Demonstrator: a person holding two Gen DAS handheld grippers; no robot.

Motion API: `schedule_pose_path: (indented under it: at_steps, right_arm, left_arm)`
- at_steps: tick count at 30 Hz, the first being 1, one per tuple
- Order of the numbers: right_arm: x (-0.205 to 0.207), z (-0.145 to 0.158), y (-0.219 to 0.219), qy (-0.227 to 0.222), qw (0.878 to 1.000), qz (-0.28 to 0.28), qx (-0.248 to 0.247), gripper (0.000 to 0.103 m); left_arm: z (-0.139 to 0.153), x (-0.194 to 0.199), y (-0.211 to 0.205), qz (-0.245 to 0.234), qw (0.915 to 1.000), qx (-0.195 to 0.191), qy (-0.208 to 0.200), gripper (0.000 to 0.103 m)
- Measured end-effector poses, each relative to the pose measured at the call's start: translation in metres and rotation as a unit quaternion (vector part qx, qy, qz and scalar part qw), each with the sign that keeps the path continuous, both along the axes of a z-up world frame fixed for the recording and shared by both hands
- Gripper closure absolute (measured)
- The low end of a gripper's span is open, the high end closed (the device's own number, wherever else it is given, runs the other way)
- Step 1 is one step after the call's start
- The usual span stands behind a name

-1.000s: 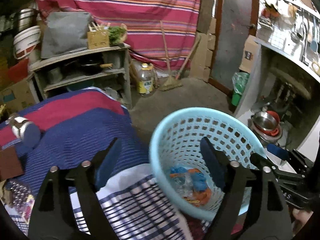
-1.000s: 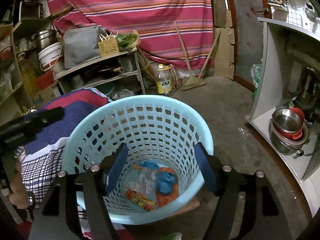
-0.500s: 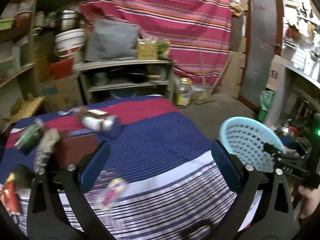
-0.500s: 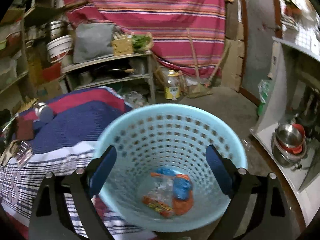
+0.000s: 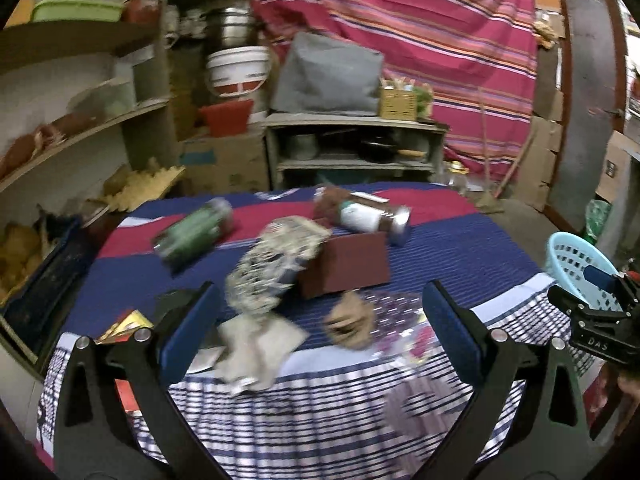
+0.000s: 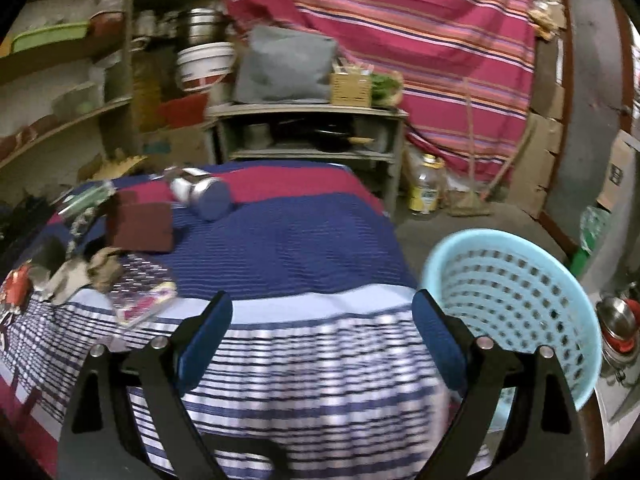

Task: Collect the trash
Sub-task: 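Move both tools back over the table toward the remaining trash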

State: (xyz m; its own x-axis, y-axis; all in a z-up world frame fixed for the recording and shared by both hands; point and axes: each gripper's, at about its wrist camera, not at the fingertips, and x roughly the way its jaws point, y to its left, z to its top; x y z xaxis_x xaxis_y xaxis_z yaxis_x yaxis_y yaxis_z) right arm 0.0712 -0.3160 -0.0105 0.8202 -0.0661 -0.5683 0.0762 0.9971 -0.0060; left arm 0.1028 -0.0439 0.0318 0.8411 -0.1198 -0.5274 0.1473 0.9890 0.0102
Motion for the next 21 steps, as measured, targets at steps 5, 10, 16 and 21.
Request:
schedule_pose_path:
  at_steps: [5,10,16,21]
  right_arm:
    - [0.004,-0.001,0.042,0.003,1.0,0.028,-0.003,0.014]
    - [0.012,0.0,0.073,0.004,0.999,0.045,-0.006,0.014]
    - [0.027,0.005,0.108,0.0,0.998,0.06,0.005,0.014]
    - [0.038,0.008,0.136,-0.007,0.997,0.074,0.007,0.013]
  left_arm:
    - [-0.007,0.002,0.037,0.027,0.9996,-0.003,0.008,0.006]
    - [-0.013,0.001,0.064,0.047,0.9988,-0.007,0.013,0.006]
    - [-0.018,0.003,0.093,0.068,0.9976,-0.009,0.014,0.006]
    - [-0.021,0.006,0.111,0.083,0.9963,-0.011,0.018,0.006]
